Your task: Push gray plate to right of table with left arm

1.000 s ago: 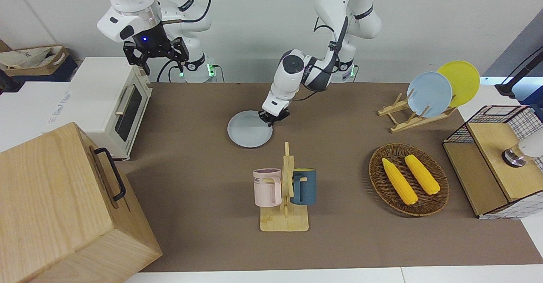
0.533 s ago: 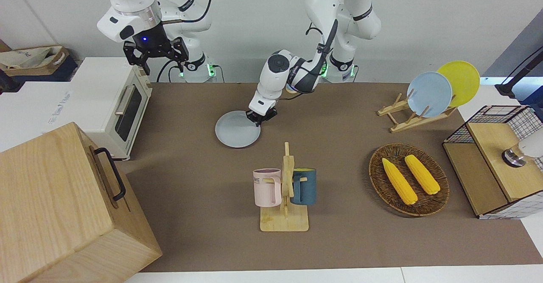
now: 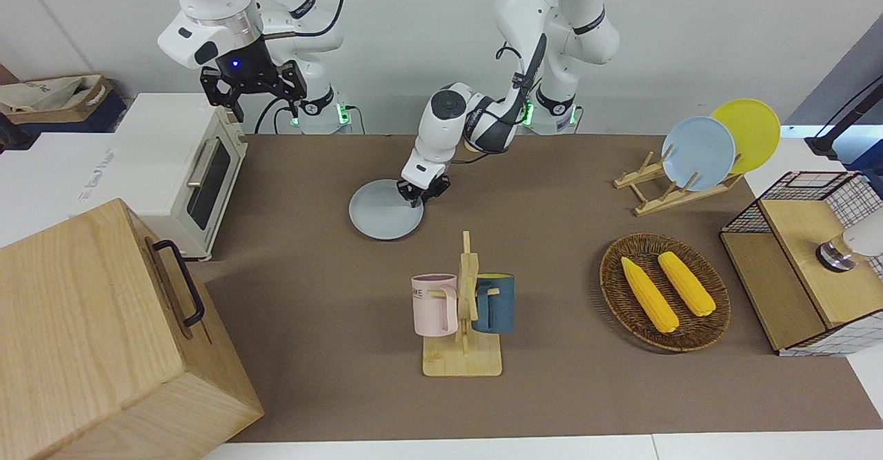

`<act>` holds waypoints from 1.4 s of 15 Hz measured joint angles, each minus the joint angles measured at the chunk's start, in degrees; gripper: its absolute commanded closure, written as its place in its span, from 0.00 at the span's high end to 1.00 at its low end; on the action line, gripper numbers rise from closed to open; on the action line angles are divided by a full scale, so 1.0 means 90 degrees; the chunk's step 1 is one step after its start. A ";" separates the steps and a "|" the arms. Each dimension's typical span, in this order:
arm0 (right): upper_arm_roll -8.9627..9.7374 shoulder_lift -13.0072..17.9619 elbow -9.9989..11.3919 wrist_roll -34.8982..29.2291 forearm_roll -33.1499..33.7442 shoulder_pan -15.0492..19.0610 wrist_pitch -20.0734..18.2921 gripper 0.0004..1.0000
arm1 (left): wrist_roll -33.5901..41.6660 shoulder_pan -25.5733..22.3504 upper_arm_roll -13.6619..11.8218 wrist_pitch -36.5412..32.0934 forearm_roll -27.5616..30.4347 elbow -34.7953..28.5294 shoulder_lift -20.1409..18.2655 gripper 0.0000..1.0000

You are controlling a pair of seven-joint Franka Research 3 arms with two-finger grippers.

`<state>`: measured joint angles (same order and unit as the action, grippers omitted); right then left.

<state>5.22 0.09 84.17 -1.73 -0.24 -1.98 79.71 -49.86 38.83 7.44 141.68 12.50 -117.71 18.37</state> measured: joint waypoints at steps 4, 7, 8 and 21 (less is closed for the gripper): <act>0.0000 0.0000 0.0000 0.0000 0.0000 0.0000 0.0000 0.98 | 0.0071 -0.0006 -0.0044 -0.0319 -0.0070 0.0081 0.0042 0.99; 0.0000 0.0000 0.0000 0.0000 0.0000 0.0000 0.0000 0.98 | 0.0319 -0.0134 -0.0150 -0.0964 -0.0086 0.0195 -0.0169 0.99; 0.0000 0.0000 0.0000 0.0000 0.0000 0.0000 0.0000 0.98 | 0.0421 -0.0218 -0.0166 -0.1181 -0.0088 0.0222 -0.0288 0.99; 0.0000 0.0000 0.0000 0.0000 0.0000 0.0000 0.0000 0.98 | 0.2559 -0.2043 -0.0253 -0.3998 -0.0328 0.0900 -0.1711 1.00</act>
<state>5.22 0.09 84.17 -1.73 -0.24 -1.98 79.71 -26.83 20.44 5.16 105.70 9.55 -109.61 2.96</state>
